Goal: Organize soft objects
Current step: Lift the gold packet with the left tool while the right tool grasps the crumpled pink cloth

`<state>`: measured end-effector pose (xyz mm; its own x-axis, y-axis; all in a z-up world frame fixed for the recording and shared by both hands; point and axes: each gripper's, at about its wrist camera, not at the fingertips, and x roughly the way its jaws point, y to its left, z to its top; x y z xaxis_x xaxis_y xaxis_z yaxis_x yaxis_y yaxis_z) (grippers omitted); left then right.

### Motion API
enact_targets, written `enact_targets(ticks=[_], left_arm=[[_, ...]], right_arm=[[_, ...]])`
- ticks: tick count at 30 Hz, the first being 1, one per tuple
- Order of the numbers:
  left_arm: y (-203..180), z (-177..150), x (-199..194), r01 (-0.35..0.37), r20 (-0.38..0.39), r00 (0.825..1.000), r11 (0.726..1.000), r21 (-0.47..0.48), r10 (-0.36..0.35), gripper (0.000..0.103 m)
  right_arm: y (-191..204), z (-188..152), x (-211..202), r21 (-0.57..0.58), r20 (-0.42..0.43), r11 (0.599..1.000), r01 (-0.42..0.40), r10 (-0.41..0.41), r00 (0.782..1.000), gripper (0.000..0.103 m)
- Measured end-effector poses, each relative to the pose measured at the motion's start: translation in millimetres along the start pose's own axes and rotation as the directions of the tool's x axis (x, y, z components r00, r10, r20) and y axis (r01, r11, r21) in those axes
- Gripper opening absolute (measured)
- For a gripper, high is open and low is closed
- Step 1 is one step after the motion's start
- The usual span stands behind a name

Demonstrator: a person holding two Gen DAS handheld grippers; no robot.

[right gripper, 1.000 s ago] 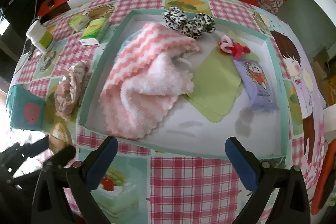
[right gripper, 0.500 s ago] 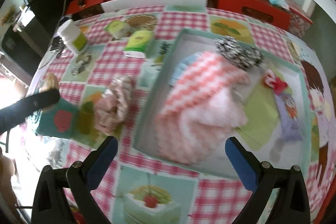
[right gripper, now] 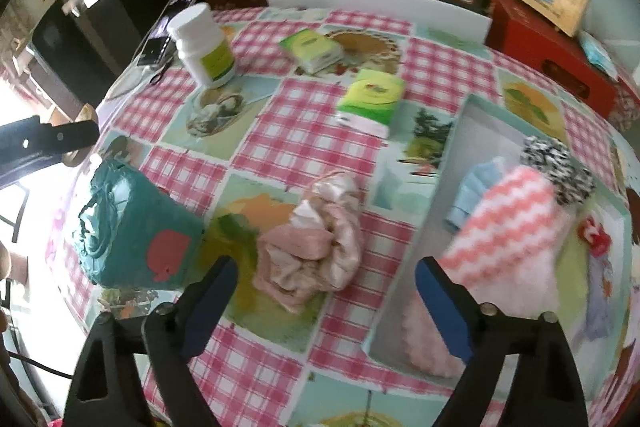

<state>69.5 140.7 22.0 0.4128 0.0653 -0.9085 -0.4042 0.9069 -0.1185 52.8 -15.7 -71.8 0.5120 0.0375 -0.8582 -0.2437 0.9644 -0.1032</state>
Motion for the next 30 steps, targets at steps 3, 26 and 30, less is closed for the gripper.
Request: enact_targets(ticks=[3, 26, 30], left_arm=[[3, 1, 6, 0.010, -0.008, 1.000, 1.000, -0.005, -0.010, 0.053], [-54, 36, 33, 0.079, -0.012, 0.997, 0.996, 0.040, -0.078, 0.053], [-68, 42, 34, 0.087, 0.000, 0.996, 0.995, 0.056, -0.087, 0.053]], right_arm=[[9, 3, 12, -0.022, -0.017, 1.000, -0.009, 0.009, 1.000, 0.085], [4, 19, 54, -0.062, -0.077, 0.998, -0.008, 0.003, 0.997, 0.043], [-1, 26, 55, -0.062, -0.068, 0.998, -0.020, 0.016, 0.998, 0.035]])
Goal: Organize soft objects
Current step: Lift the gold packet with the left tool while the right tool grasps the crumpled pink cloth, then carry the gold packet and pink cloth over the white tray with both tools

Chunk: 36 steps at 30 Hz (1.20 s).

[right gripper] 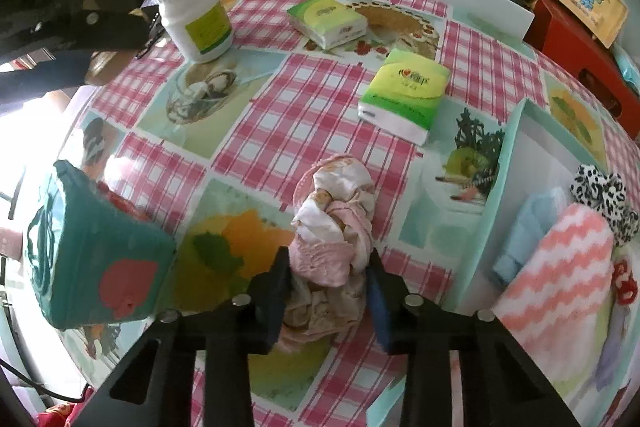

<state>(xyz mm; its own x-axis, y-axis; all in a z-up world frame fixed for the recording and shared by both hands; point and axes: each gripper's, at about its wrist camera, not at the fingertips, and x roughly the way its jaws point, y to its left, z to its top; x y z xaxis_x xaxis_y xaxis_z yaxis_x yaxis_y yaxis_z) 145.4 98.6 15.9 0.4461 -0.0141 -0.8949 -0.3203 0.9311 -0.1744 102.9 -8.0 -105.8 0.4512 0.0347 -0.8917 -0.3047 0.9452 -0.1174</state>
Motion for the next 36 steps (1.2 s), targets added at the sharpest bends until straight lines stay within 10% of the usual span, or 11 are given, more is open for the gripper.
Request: enact_targets(ticks=[36], left_arm=[[-79, -2, 11, 0.006, 0.064, 0.998, 0.989, 0.149, -0.015, 0.053]], right_arm=[[-97, 19, -67, 0.215, 0.242, 0.973, -0.083, 0.030, 0.970, 0.028]])
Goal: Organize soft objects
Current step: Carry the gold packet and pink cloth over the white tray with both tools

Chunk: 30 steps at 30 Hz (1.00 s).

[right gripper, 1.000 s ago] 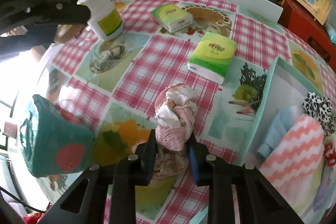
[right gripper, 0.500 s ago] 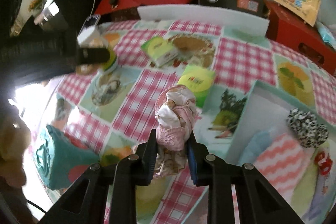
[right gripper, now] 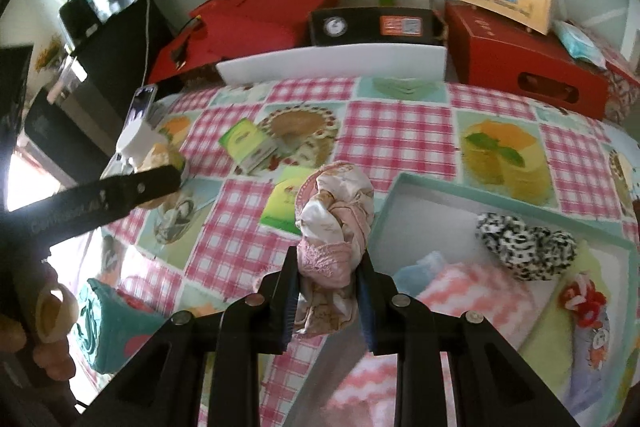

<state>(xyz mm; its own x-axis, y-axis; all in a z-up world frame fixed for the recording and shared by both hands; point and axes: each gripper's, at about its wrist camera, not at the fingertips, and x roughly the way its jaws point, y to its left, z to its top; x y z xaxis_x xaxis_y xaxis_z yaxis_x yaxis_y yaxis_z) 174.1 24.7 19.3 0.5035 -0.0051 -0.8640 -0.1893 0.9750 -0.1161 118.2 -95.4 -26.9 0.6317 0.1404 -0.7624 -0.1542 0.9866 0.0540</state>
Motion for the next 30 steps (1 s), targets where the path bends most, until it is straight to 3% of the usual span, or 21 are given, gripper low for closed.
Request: enact_targets(ticks=[16, 30], left_arm=[[-95, -15, 10, 0.092, -0.024, 0.996, 0.980, 0.175, -0.089, 0.053], [-150, -36, 33, 0.110, -0.087, 0.993, 0.938, 0.330, -0.086, 0.053]], right_arm=[[-94, -4, -51, 0.186, 0.088, 0.976, 0.116, -0.134, 0.987, 0.028], [-187, -31, -82, 0.391, 0.072, 0.888, 0.242, -0.291, 0.954, 0.028]])
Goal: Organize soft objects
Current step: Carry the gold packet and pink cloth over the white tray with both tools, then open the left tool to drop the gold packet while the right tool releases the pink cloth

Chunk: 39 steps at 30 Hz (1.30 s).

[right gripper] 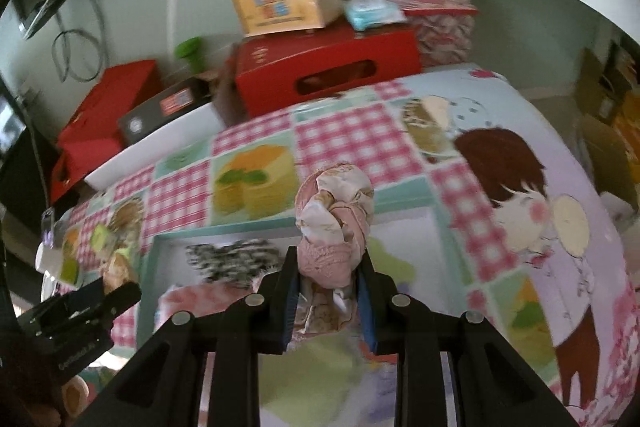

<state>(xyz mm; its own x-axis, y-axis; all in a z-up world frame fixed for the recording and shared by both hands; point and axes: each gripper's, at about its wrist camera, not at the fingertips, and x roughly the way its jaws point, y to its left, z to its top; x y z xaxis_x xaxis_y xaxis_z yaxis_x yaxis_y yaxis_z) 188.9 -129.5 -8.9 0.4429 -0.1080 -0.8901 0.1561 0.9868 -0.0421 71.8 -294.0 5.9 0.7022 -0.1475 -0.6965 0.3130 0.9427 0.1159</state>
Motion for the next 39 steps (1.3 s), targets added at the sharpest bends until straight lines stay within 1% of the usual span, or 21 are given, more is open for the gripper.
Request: enact_targets(ticks=[4, 7, 9, 12, 15, 18, 21, 24, 25, 27, 28, 31, 34, 35, 36, 39], left_arm=[[-1, 1, 6, -0.011, -0.010, 1.000, 1.000, 0.006, 0.011, 0.053], [1, 4, 12, -0.023, -0.021, 1.000, 1.000, 0.000, 0.023, 0.053], [2, 8, 15, -0.038, -0.014, 0.999, 0.999, 0.000, 0.038, 0.053], [1, 15, 21, -0.042, 0.002, 0.999, 0.999, 0.001, 0.042, 0.053], [-4, 15, 28, -0.030, 0.015, 0.999, 0.999, 0.012, 0.029, 0.053], [-11, 11, 37, -0.014, 0.002, 1.000, 1.000, 0.026, 0.014, 0.053], [-17, 9, 39, -0.051, 0.021, 0.999, 0.997, 0.055, 0.050, 0.053], [-19, 8, 39, -0.053, 0.028, 0.998, 0.997, 0.056, 0.051, 0.053], [-19, 8, 39, -0.044, 0.030, 0.999, 0.997, 0.056, 0.043, 0.053], [-20, 8, 39, 0.012, 0.016, 1.000, 0.999, 0.045, -0.012, 0.053], [-21, 8, 40, 0.022, 0.010, 1.000, 0.999, 0.043, -0.022, 0.053], [-25, 6, 47, 0.022, -0.007, 1.000, 0.998, 0.055, -0.022, 0.053], [-25, 4, 56, 0.053, -0.040, 0.998, 0.998, 0.039, -0.051, 0.053], [-25, 3, 59, 0.053, -0.048, 0.998, 0.998, 0.034, -0.051, 0.053], [-25, 3, 61, 0.044, -0.052, 0.998, 0.998, 0.034, -0.042, 0.053], [-24, 2, 61, 0.051, -0.055, 0.997, 0.998, 0.026, -0.050, 0.053]], right_arm=[[-20, 0, 3, 0.041, -0.005, 0.998, 0.039, -0.038, 0.999, 0.028], [-28, -3, 6, 0.053, -0.013, 0.998, 0.045, -0.045, 0.999, 0.028], [-29, -4, 10, 0.052, -0.025, 0.997, 0.056, -0.055, 0.998, 0.028], [-30, -8, 19, 0.048, -0.047, 0.997, 0.064, -0.062, 0.997, 0.028], [-30, -11, 29, 0.040, -0.082, 0.997, 0.066, -0.063, 0.995, 0.028], [-29, -14, 36, 0.031, -0.107, 0.997, 0.071, -0.067, 0.992, 0.029], [-27, -16, 41, 0.024, -0.123, 0.997, 0.075, -0.071, 0.990, 0.030], [-26, -17, 43, 0.021, -0.133, 0.997, 0.080, -0.076, 0.988, 0.030], [-26, -17, 44, 0.022, -0.134, 0.996, 0.081, -0.077, 0.988, 0.030], [-27, -17, 44, 0.027, -0.136, 0.996, 0.082, -0.077, 0.988, 0.030], [-27, -18, 43, 0.027, -0.136, 0.996, 0.082, -0.078, 0.988, 0.030], [-26, -17, 44, 0.022, -0.138, 0.996, 0.085, -0.081, 0.987, 0.030], [-25, -17, 44, 0.023, -0.139, 0.996, 0.086, -0.082, 0.987, 0.030], [-25, -17, 45, 0.021, -0.140, 0.996, 0.084, -0.081, 0.987, 0.030], [-25, -17, 45, 0.020, -0.141, 0.996, 0.084, -0.080, 0.987, 0.030], [-25, -16, 46, 0.019, -0.145, 0.996, 0.085, -0.081, 0.986, 0.031]])
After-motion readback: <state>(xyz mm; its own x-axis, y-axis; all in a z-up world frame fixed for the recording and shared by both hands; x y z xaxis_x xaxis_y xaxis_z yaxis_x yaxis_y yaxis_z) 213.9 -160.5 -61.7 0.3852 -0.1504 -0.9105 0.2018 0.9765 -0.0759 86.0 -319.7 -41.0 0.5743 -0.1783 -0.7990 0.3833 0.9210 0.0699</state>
